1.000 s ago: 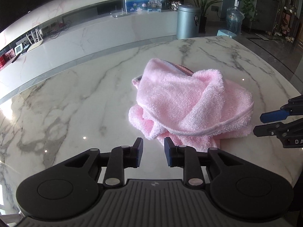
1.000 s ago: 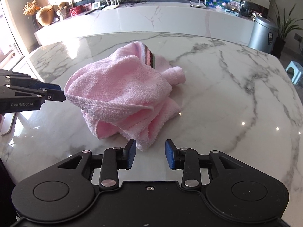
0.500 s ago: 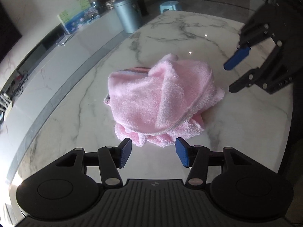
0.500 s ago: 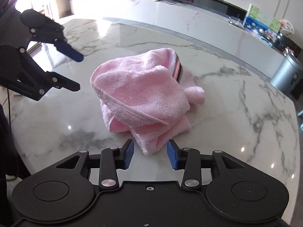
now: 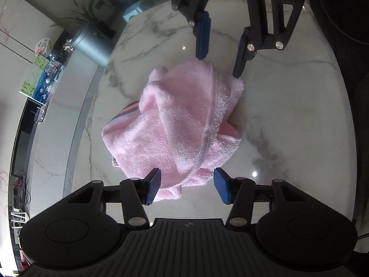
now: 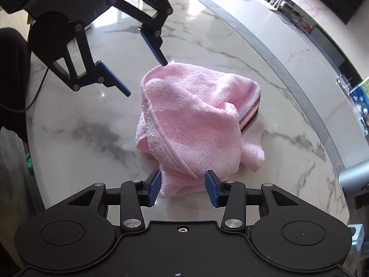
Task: Fold towel
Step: 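Lift the towel with the right gripper while the left gripper grasps another edge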
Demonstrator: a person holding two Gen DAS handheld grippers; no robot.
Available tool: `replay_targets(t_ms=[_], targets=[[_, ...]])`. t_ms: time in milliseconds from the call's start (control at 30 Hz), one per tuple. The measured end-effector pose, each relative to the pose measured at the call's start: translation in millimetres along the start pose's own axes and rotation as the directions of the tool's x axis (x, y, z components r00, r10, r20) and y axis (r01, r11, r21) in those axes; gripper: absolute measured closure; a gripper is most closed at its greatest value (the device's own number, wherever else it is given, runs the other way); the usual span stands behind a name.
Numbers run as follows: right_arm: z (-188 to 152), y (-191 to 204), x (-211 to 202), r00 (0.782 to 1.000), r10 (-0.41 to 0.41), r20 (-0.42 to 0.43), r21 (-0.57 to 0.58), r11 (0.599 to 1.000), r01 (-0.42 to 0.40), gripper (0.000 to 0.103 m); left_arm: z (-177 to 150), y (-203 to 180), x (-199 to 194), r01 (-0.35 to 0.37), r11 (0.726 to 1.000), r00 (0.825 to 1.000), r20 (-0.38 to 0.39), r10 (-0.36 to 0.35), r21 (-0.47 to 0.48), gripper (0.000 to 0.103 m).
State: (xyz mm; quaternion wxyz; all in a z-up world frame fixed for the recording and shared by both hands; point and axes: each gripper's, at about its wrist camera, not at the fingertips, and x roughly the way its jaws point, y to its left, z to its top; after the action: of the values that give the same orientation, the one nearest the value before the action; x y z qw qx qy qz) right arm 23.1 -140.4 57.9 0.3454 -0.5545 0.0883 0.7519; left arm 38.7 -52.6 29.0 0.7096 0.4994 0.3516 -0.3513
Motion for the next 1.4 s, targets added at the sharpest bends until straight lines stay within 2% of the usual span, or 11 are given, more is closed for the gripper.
replay_targets(t_ms=[67,100,133,200,333,433,600,833,1133,1300,1400], targets=[[2.5,-0.1,5.4,1.000,-0.002,-0.005,-0.051,0.999,0.002,0.063,1.5,0.6,7.2,0.006,0.999,1.000,0.000,-0.006,0.032,0.059],[3.2,-0.5,6.7,1.000,0.002,-0.008,-0.061,0.998,-0.002,0.066,2.1,1.6,10.3,0.011,0.999,1.000,0.000,-0.011,0.039,0.061],[4.5,-1.6,8.9,1.000,0.007,-0.010,-0.066,0.998,-0.007,0.071,2.7,2.4,12.4,0.012,0.999,1.000,-0.001,-0.012,0.041,0.064],[6.2,-4.5,11.9,1.000,0.015,-0.012,-0.059,0.998,-0.016,0.091,4.0,4.1,19.6,0.017,0.999,1.000,-0.003,-0.017,0.048,0.073],[7.8,-7.5,12.4,0.999,0.015,-0.029,-0.060,0.998,-0.017,0.097,3.6,10.5,23.3,0.035,0.999,0.999,-0.014,-0.034,0.028,0.091],[10.0,-8.1,4.1,0.999,0.026,-0.037,-0.068,0.997,-0.028,0.098,6.1,16.3,17.5,0.030,0.999,0.999,-0.020,-0.030,0.018,0.096],[20.2,-12.5,-18.2,1.000,-0.006,-0.020,-0.073,0.997,0.005,0.098,14.4,27.9,-4.2,-0.019,1.000,1.000,-0.019,0.019,0.008,0.097],[40.4,-20.8,-64.8,0.995,-0.098,0.004,-0.076,0.992,0.098,0.099,26.6,38.9,-49.1,-0.114,0.993,0.993,-0.013,0.113,-0.014,0.097],[57.5,-21.8,-122.6,0.976,-0.212,0.051,-0.080,0.973,0.215,0.102,49.0,52.7,-111.9,-0.256,0.967,0.967,-0.002,0.256,-0.010,0.098],[59.9,-18.4,-152.5,0.976,-0.192,0.102,-0.035,0.980,0.196,0.101,61.4,48.6,-139.1,-0.314,0.949,0.949,0.001,0.315,-0.016,0.098],[53.8,-7.6,-157.5,0.984,-0.140,0.112,-0.004,0.990,0.141,0.100,67.4,46.9,-153.0,-0.339,0.940,0.941,0.011,0.339,-0.029,0.098]])
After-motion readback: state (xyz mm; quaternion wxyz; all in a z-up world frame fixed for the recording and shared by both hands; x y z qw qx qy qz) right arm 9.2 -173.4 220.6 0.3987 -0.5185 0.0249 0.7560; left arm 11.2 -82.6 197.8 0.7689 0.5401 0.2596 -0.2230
